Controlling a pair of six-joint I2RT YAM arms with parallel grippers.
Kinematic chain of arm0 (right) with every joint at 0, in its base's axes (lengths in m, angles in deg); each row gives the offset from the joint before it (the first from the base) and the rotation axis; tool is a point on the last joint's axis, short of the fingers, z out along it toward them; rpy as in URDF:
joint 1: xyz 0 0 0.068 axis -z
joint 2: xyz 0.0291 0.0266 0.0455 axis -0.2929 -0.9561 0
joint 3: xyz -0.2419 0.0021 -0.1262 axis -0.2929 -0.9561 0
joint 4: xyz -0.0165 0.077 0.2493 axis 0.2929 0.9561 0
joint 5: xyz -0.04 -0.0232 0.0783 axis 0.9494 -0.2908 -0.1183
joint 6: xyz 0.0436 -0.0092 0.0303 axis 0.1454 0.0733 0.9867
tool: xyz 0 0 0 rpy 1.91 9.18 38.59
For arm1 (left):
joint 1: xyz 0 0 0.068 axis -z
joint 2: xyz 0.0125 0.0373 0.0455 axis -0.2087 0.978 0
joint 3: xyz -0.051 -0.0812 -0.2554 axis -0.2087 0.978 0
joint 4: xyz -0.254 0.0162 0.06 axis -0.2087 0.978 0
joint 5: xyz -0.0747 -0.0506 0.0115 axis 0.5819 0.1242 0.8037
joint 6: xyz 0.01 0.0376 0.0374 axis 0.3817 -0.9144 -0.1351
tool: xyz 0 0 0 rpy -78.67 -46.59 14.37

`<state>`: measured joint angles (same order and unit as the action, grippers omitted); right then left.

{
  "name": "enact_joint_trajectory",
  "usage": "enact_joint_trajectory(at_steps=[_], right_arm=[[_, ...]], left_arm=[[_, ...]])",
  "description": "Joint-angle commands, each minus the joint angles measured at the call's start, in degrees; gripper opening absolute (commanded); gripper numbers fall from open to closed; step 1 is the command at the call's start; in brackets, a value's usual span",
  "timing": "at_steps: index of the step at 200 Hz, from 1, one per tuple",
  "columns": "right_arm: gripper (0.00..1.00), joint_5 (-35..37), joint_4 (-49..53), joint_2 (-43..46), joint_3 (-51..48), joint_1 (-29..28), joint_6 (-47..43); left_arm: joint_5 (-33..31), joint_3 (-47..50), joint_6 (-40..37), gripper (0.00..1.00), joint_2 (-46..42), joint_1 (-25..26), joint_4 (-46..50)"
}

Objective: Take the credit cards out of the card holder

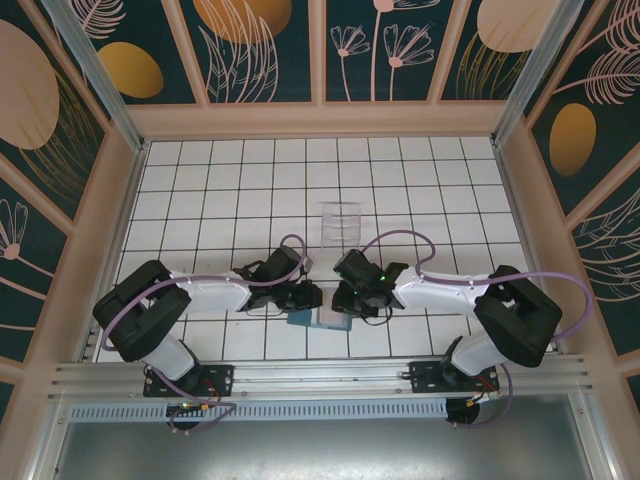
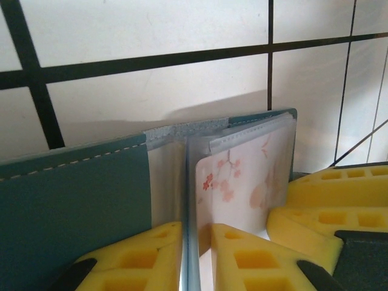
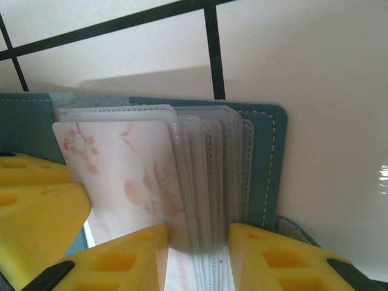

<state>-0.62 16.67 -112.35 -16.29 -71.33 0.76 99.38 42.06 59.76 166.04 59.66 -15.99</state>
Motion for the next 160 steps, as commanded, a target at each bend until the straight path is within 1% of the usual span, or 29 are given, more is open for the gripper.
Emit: enact_joint_trajectory(at_steps=[1,61,99,124,160], right_arm=[[0.34,4.25,4.49,0.35,0.57,0.60,-0.62],[0.35,5.29,5.82,0.55,0.59,0.69,-0.38],[0.30,5.51,5.43,0.43,0.14,0.70,-0.46],[0.25,5.01,4.77,-0.30,-0.29,0.68,-0.48],[0.24,4.63,4.15,-0.32,-0.75,0.65,-0.55]], left_arm=[[-2.94,-0.72,-2.21,0.21,0.21,-0.25,4.86],[-3.59,-0.12,-1.90,0.19,-0.99,-0.31,5.60],[-3.86,-0.35,-1.58,0.19,-2.16,-0.25,5.67],[-2.03,0.77,0.16,0.23,-3.75,-0.30,0.87],[2.24,3.72,3.67,0.23,-2.57,-0.68,-7.76]])
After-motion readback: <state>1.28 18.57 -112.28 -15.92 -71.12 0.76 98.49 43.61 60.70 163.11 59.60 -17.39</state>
